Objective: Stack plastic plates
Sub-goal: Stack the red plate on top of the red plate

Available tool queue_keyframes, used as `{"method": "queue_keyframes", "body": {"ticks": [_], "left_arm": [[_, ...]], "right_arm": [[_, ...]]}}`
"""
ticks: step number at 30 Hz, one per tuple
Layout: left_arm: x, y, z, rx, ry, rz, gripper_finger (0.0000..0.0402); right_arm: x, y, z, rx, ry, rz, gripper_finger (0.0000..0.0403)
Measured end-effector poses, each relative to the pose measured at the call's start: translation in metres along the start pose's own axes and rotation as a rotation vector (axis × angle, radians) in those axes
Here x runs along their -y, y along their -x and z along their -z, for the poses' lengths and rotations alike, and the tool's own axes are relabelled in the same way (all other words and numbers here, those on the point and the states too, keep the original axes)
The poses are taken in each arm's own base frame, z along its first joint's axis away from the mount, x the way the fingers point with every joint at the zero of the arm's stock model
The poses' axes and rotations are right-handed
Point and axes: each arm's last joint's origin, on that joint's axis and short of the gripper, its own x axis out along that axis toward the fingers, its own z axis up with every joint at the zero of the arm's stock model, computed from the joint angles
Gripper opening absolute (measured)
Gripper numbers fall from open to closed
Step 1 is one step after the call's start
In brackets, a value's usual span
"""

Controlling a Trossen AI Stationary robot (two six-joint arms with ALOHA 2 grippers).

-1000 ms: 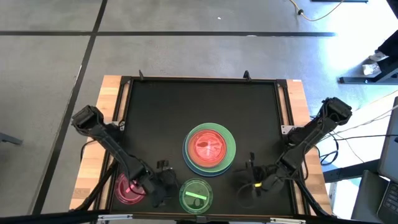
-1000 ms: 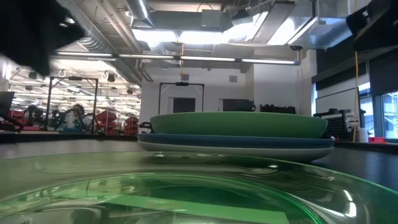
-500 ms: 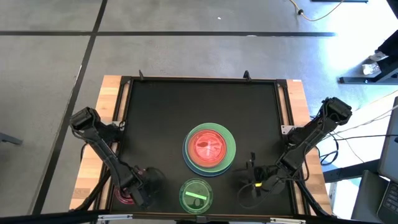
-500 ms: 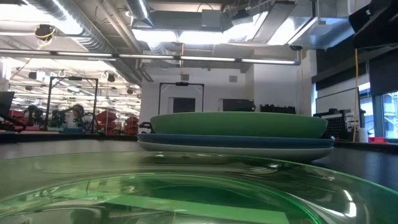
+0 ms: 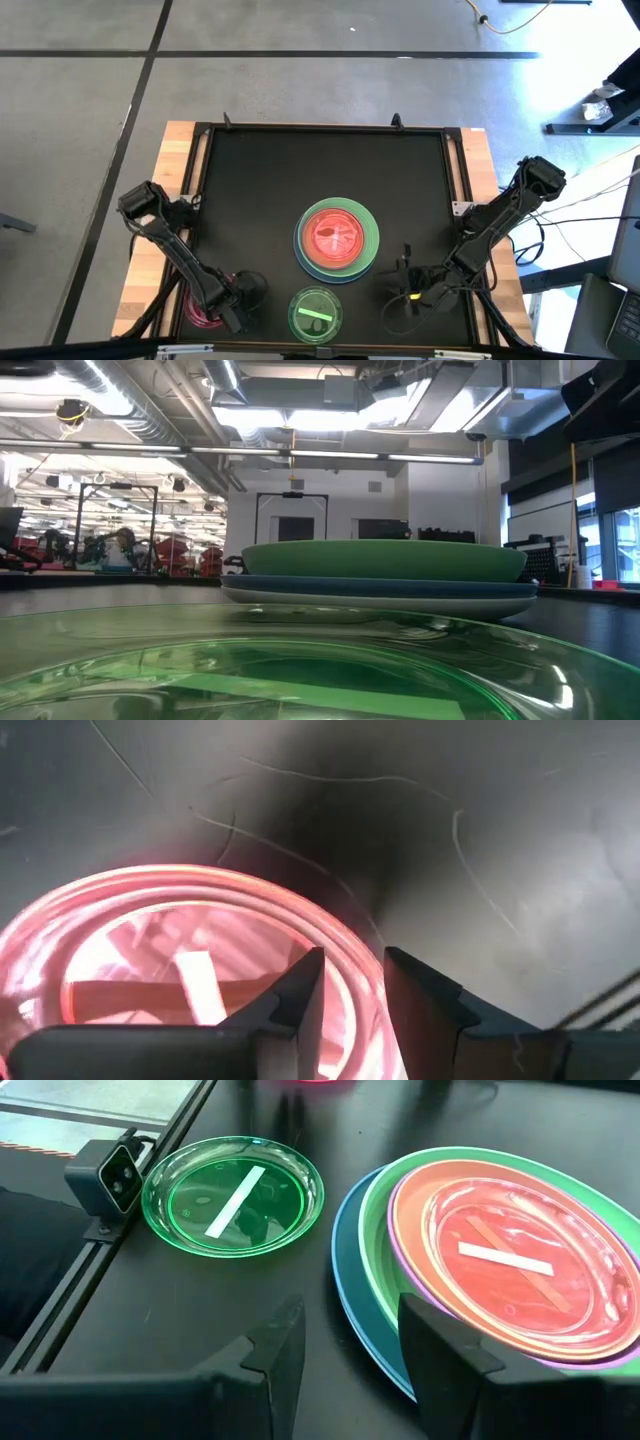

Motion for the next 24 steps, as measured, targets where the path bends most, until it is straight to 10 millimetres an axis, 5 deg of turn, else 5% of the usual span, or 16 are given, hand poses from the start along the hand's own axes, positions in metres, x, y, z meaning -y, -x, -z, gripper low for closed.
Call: {"method": "queue_keyframes", "body": {"ticks": [24], "left_arm": [[0.001, -0.014, -0.002, -0.032, 0.012, -0.054, 0.0088]], "right_arm": [[0.000, 0.000, 0.000, -0.002, -0.006, 0.001, 0.0154]]}}
